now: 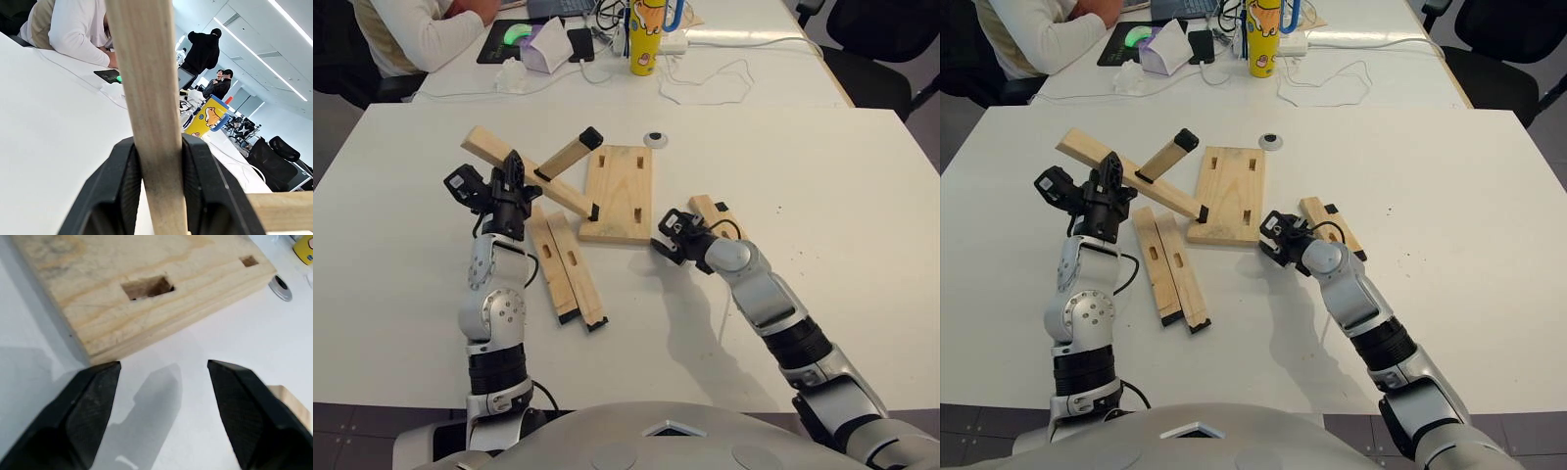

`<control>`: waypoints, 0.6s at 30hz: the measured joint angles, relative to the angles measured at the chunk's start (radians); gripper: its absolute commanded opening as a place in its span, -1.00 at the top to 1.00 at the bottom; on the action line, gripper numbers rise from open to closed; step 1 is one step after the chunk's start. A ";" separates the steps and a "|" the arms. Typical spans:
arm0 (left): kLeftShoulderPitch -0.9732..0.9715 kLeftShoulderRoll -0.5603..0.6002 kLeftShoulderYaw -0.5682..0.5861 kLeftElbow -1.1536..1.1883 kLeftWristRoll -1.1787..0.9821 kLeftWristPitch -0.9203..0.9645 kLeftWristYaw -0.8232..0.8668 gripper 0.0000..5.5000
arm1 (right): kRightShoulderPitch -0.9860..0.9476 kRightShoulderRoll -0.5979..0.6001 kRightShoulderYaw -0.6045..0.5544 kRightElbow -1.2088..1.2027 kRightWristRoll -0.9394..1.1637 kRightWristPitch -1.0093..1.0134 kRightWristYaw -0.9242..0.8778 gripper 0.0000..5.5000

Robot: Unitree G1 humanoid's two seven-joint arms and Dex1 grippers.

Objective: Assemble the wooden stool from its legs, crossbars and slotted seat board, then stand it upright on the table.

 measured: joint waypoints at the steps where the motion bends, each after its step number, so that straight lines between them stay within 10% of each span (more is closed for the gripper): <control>1: -0.001 0.002 -0.007 0.000 0.017 -0.009 -0.004 0.62 | 0.000 0.008 0.000 -0.012 0.015 0.003 0.013 -0.20; 18: -0.013 0.074 -0.025 0.057 0.065 -0.062 -0.188 0.62 | -0.003 0.034 -0.039 -0.022 0.064 0.028 0.046 -0.20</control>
